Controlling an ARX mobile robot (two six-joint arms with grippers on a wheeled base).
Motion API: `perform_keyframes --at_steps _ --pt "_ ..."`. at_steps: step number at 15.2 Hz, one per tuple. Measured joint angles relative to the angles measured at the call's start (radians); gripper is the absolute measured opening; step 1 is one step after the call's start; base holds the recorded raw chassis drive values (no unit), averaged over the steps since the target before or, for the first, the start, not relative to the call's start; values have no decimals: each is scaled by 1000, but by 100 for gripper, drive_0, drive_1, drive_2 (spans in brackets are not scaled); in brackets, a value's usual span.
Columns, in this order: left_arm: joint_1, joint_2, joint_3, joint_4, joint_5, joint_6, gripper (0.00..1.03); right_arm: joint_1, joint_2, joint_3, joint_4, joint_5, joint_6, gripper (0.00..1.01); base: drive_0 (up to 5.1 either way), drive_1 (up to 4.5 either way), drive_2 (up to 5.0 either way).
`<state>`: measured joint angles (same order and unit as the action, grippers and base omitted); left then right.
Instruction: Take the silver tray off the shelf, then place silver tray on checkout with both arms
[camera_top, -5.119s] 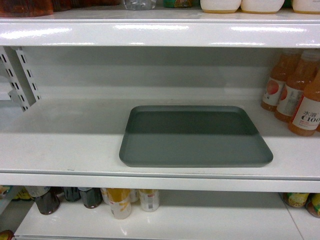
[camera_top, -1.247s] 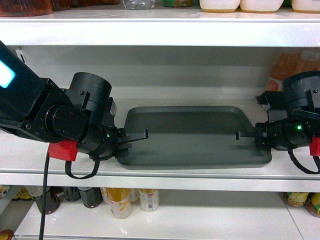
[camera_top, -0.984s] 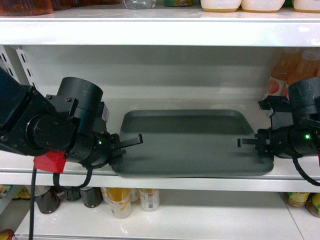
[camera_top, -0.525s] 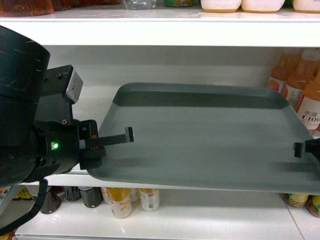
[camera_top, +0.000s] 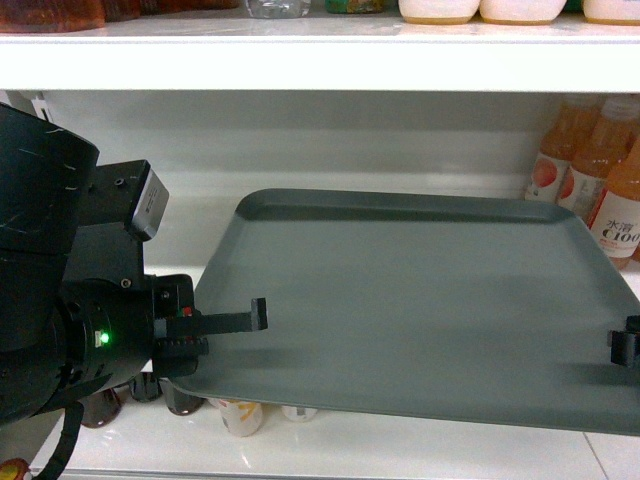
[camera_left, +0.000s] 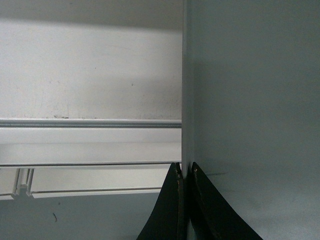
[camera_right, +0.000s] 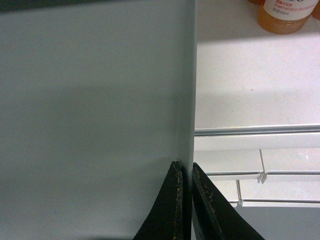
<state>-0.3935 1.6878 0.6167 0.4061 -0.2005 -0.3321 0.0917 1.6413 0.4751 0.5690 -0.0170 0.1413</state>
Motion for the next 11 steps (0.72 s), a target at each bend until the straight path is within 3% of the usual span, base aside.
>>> perform_keyframes --at_steps 1,11 --pt "1 0 0 5 -2 1 2 0 0 0 7 -1 0 3 0 0 0" --pt "0 0 0 10 -9 4 2 5 0 1 9 3 0 3 5 -424 433"
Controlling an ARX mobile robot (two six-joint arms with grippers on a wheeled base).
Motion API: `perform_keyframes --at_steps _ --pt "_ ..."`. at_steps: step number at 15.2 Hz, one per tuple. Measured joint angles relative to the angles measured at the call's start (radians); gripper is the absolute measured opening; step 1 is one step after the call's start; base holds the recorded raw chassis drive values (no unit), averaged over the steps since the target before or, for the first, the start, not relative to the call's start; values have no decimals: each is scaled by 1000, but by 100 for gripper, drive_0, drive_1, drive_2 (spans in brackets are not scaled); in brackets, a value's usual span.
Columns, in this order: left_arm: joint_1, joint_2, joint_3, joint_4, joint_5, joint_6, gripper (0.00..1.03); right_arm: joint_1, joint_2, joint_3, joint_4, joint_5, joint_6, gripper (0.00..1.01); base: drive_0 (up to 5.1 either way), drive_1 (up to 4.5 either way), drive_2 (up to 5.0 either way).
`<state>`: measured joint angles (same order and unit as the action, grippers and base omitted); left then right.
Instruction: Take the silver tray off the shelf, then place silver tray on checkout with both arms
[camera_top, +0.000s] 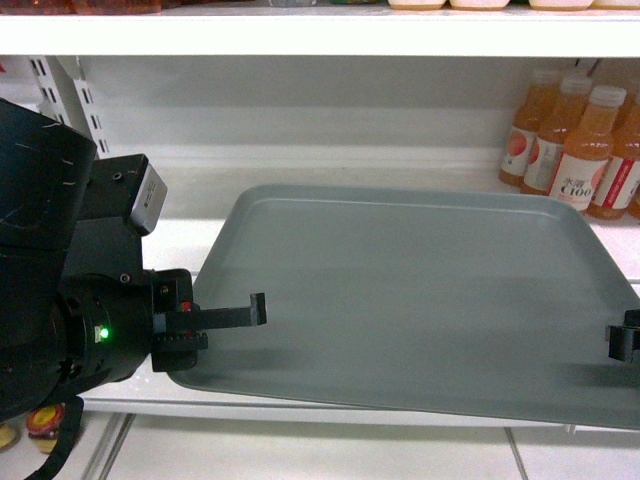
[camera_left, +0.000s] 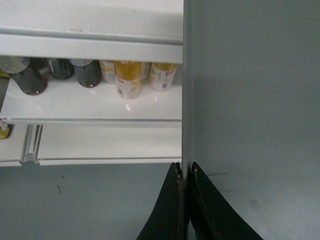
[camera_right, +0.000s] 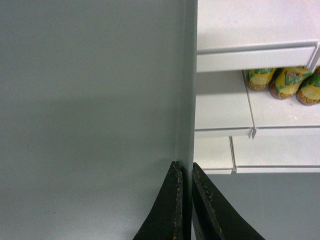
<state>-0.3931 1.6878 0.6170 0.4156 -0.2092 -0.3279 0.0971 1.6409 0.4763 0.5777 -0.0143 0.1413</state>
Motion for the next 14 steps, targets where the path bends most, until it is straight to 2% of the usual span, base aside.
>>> perform_keyframes --at_steps 14 --pt "0 0 0 -3 -2 3 2 0 0 0 -2 -1 0 3 8 -423 440"
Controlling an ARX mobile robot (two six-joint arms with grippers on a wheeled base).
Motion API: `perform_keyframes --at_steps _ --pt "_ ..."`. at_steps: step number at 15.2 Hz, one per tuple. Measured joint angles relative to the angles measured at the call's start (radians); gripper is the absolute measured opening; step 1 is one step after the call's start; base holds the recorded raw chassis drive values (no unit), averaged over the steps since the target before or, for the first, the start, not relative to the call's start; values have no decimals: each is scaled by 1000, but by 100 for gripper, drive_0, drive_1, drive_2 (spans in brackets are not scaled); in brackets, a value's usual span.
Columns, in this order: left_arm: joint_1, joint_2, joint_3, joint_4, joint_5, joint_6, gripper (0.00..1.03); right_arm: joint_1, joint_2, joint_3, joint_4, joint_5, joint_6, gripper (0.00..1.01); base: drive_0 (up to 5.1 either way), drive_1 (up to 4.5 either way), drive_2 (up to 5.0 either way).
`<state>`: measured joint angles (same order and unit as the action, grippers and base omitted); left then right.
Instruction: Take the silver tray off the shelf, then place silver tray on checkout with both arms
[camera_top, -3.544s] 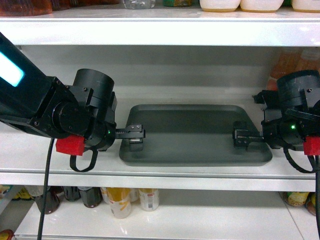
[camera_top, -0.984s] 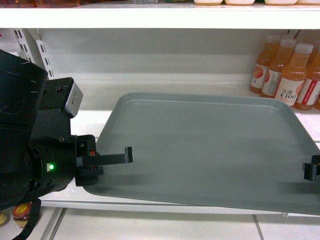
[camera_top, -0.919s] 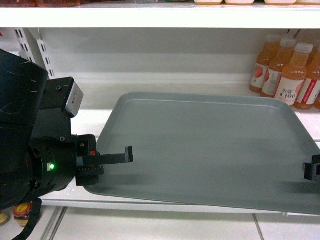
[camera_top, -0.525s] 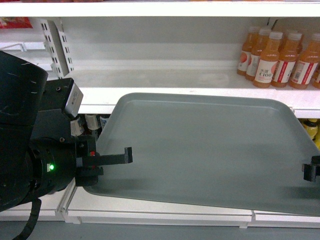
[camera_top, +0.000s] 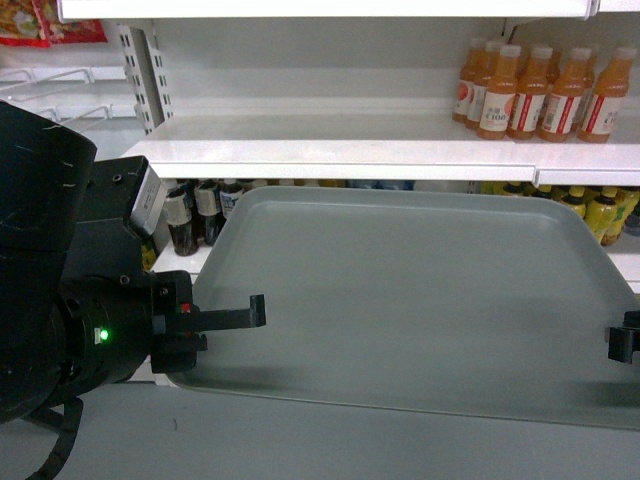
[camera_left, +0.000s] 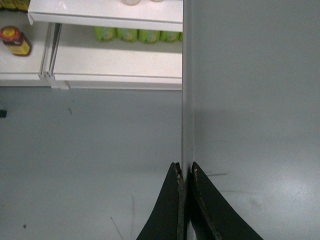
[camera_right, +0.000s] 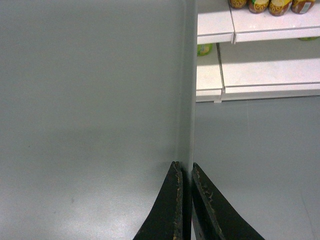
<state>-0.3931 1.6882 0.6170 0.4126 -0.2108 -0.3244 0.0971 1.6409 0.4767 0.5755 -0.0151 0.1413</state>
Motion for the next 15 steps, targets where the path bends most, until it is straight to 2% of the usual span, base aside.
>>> perform_keyframes --at_steps 15 --pt "0 0 0 -2 2 0 2 1 0 0 2 -3 0 3 6 -426 438"
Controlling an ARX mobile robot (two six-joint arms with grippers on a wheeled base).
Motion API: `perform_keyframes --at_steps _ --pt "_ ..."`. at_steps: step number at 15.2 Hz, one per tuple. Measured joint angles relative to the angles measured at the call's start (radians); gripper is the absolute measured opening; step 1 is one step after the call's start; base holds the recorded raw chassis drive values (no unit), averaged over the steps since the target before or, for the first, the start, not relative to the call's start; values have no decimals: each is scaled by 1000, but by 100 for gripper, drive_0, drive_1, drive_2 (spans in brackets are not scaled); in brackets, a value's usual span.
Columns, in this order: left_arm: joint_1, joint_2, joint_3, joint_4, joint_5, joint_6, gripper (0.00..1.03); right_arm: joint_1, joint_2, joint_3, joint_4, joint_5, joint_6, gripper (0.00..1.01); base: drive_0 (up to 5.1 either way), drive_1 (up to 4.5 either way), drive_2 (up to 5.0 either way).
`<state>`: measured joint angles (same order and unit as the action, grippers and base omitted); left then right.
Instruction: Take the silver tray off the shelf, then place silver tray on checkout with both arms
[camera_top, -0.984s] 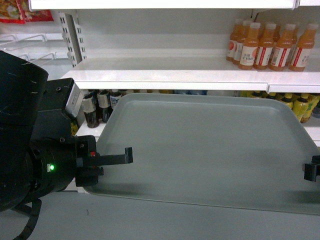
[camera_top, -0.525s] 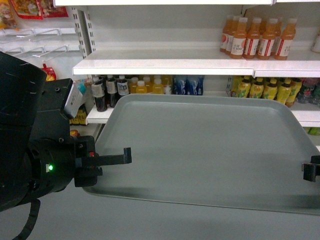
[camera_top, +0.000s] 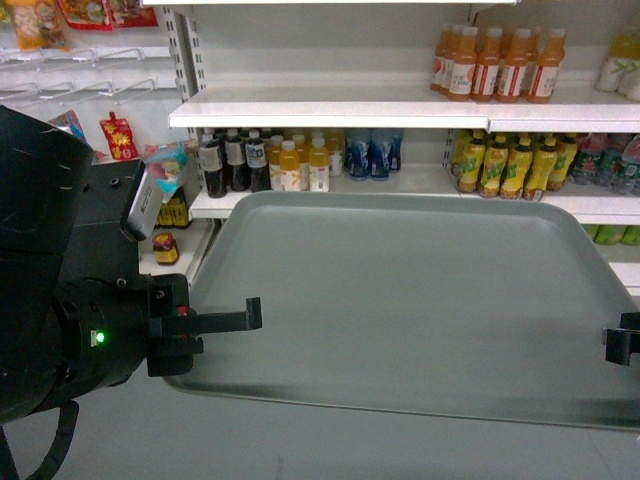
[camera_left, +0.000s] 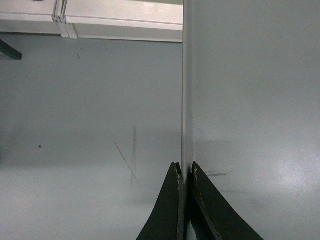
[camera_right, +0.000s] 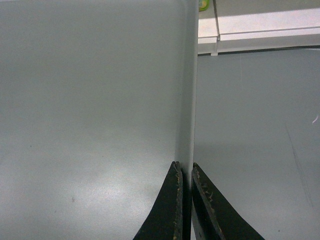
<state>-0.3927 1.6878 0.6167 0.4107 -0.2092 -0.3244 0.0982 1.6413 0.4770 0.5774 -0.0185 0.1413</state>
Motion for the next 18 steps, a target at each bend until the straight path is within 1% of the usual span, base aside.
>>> perform_keyframes --at_steps 15,17,18 --pt "-1 0 0 2 -3 0 2 -1 1 0 -3 2 0 3 7 -426 441" --pt "0 0 -2 -5 -3 0 2 0 -1 -1 -8 0 0 3 0 0 0" --pt "-1 -2 -2 2 -4 0 2 -1 0 -1 -5 3 0 3 -476 237 237"
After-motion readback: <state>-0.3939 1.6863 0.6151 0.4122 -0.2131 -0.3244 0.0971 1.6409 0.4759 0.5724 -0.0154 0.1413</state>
